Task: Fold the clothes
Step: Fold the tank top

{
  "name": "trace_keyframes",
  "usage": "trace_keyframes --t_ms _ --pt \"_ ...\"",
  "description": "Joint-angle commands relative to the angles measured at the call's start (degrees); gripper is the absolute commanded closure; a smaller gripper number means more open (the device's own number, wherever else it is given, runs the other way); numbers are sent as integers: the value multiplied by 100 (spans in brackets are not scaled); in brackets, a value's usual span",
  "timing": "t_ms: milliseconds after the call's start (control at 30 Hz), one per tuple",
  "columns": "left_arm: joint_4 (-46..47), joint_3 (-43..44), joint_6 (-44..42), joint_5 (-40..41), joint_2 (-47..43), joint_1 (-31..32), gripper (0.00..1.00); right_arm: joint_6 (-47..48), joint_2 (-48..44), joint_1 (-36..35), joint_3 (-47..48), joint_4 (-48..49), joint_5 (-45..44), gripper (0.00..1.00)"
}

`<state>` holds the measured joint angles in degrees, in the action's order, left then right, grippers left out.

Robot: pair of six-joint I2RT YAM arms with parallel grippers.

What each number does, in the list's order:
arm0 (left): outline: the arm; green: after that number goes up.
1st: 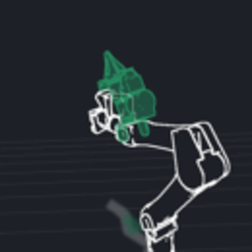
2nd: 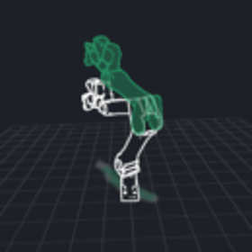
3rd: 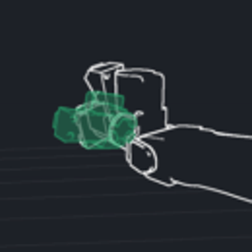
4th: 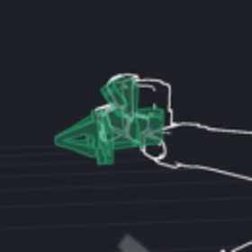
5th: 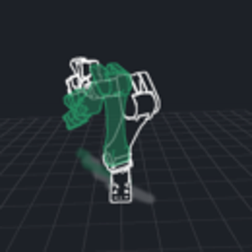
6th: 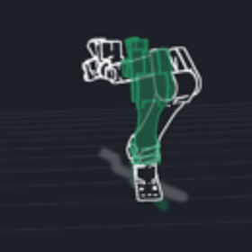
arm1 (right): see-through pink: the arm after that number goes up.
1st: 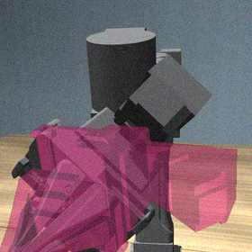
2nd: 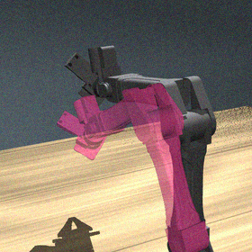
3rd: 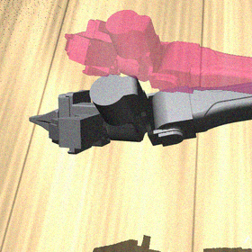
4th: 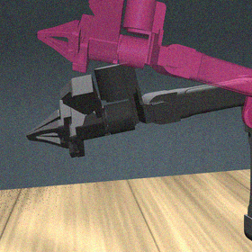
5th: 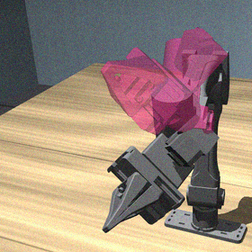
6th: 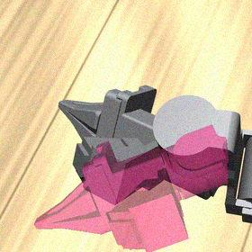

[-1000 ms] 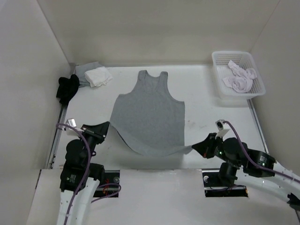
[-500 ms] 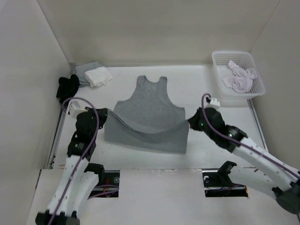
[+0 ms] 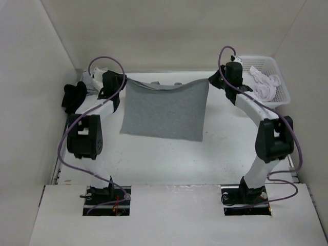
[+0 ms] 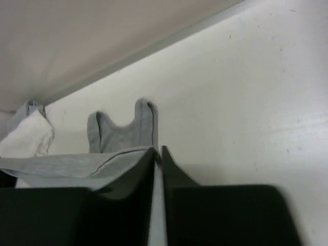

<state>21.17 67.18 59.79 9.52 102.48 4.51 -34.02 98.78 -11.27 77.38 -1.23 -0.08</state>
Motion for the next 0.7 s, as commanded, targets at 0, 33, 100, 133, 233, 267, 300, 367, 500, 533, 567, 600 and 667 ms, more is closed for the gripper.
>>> trace_keyframes --t_ms 0,33,100,133,233,267,300,367,500,533,567,600,667 --pt "704 795 -81 -529 684 -121 77 27 947 103 1013 344 333 78" --pt "661 832 -73 -582 738 -183 71 18 1106 112 1137 248 333 67" --pt "748 553 -116 -627 538 -253 60 71 1161 94 1070 97 315 49" --pt "783 246 -212 -592 284 -280 58 71 1004 94 798 158 263 47" --pt "1055 -1123 -493 -259 -830 -211 59 10 189 -46 -544 675 193 47" --pt "1073 -1650 -495 -23 -1235 -114 61 -51 -137 -133 -1054 869 114 50" --pt "1047 -2186 -460 293 -1648 0 63 -183 -497 -247 -1581 1079 17 56" --pt "837 -3215 -171 812 -2404 325 68 -464 -1217 -511 -2583 1484 -132 77" --pt "284 -4430 -178 579 -3355 441 72 -868 -2335 -1126 -4140 1811 -282 99" --pt "196 -4694 -161 403 -3531 388 72 -974 -2555 -1249 -4440 1846 -343 98" --pt "177 -4940 -135 236 -3655 283 70 -1053 -2766 -1381 -4695 1837 -422 97" --pt "186 -5116 -126 43 -3725 187 69 -1098 -2968 -1478 -4932 1811 -501 93" --pt "212 -5337 -108 -274 -3744 20 65 -1168 -3268 -1575 -5285 1759 -590 87"
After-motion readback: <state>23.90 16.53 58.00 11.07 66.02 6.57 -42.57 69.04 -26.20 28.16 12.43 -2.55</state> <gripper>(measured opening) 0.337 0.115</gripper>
